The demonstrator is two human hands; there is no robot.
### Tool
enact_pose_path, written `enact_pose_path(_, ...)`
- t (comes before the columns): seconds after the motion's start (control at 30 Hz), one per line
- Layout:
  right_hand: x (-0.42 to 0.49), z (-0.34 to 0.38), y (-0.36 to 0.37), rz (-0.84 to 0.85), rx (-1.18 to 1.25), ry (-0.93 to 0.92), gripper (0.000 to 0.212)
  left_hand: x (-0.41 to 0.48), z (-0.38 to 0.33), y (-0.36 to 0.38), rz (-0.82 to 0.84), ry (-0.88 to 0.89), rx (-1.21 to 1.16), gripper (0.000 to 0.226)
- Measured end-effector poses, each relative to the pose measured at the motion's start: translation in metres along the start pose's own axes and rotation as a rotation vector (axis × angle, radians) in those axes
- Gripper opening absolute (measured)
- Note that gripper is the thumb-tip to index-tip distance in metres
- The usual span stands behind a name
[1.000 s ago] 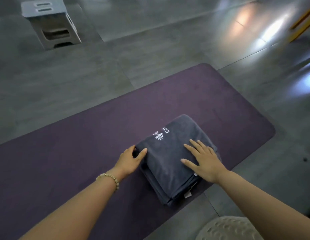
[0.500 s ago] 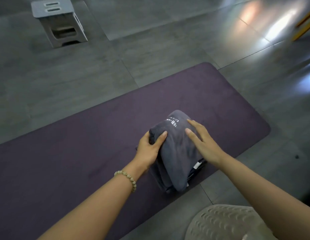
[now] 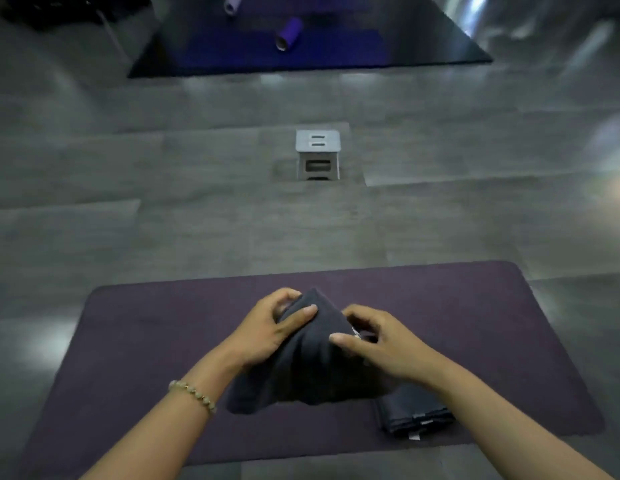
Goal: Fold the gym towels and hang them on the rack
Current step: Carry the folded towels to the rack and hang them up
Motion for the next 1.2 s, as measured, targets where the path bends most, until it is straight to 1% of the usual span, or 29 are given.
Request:
enact_pose_path(0.07, 0.005, 0.066, 0.027, 0.015, 0.005, -0.071, 0.038, -0.046, -0.028, -0.053, -0.117, -0.004, -0.081, 0.033)
enact_pose_path(0.13, 0.004, 0.131, 0.059, 0.035, 0.022, -0.141, 0.040, -0.099, -0.054, -0.107, -0.265, 0.047, -0.075, 0.032)
enact_pose_path(0.2, -0.001, 0.190, 0.094, 0.066, 0.054, -0.204, 0.032, -0.159, -0.069, -0.165, -0.467, 0.109, 0.032, 0.026)
enact_pose_path(0.27, -0.011, 0.244, 0.134, 0.125, 0.057, -0.269, 0.023, -0.226, -0.087, -0.216, -0.658, 0.186, 0.231, 0.031)
enact_pose_path(0.3, -0.019, 0.269, 0.158, 0.159, 0.028, -0.308, 0.021, -0.261, -0.094, -0.237, -0.731, 0.194, 0.274, 0.032)
enact_pose_path(0.4, -0.055, 0.346, 0.233, 0.269, -0.031, -0.443, 0.014, -0.362, -0.104, -0.285, -0.832, 0.139, 0.292, 0.041)
enact_pose_path(0.47, -0.085, 0.394, 0.283, 0.306, -0.053, -0.544, 0.010, -0.433, -0.107, -0.315, -0.936, 0.119, 0.359, 0.047)
enact_pose_path(0.53, -0.120, 0.439, 0.327, 0.331, -0.040, -0.606, 0.016, -0.510, -0.110, -0.338, -1.072, 0.082, 0.457, 0.053)
enact_pose_path(0.6, -0.163, 0.477, 0.373, 0.385, 0.015, -0.640, 0.017, -0.582, -0.105, -0.351, -1.131, 0.016, 0.511, 0.055)
enact_pose_path(0.7, -0.237, 0.528, 0.445, 0.502, 0.078, -0.709, 0.051, -0.682, -0.078, -0.362, -1.131, -0.076, 0.413, 0.040)
enact_pose_path(0.73, -0.266, 0.541, 0.469, 0.547, 0.082, -0.739, 0.056, -0.717, -0.070, -0.362, -1.126, -0.093, 0.388, 0.035)
enact_pose_path(0.77, -0.294, 0.551, 0.491, 0.591, 0.088, -0.756, 0.057, -0.751, -0.063, -0.362, -1.117, -0.098, 0.356, 0.032)
enact_pose_path(0.8, -0.320, 0.560, 0.513, 0.633, 0.098, -0.761, 0.052, -0.785, -0.059, -0.360, -1.110, -0.096, 0.328, 0.032)
enact_pose_path(0.87, -0.372, 0.574, 0.552, 0.722, 0.129, -0.751, 0.025, -0.850, -0.050, -0.355, -1.129, -0.107, 0.314, 0.032)
enact_pose_path(0.9, -0.399, 0.582, 0.569, 0.774, 0.149, -0.744, 0.017, -0.881, -0.048, -0.352, -1.154, -0.110, 0.317, 0.032)
enact_pose_path(0.93, -0.423, 0.591, 0.584, 0.823, 0.174, -0.737, 0.014, -0.912, -0.045, -0.348, -1.186, -0.108, 0.319, 0.033)
enact_pose_path(1.0, -0.469, 0.608, 0.614, 0.960, 0.212, -0.735, 0.017, -0.972, -0.042, -0.340, -1.277, -0.093, 0.286, 0.034)
enact_pose_path(1.1, -0.519, 0.639, 0.655, 1.215, 0.213, -0.685, 0.032, -1.063, -0.046, -0.329, -1.401, -0.060, 0.200, 0.026)
enact_pose_path(1.13, -0.528, 0.653, 0.667, 1.256, 0.212, -0.680, 0.035, -1.090, -0.047, -0.325, -1.429, -0.058, 0.179, 0.027)
enact_pose_path(1.2, -0.544, 0.684, 0.691, 1.285, 0.166, -0.731, 0.038, -1.137, -0.050, -0.315, -1.467, -0.064, 0.160, 0.032)
Point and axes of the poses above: each hand's wrist, its own x-axis towards the middle knuckle, its own y-axis out of the palm, z = x × y, the point moved 8 cm from there along x, towards the middle knuckle, and after that the axes turned 5 degrees about -z, right-handed, at the moved point
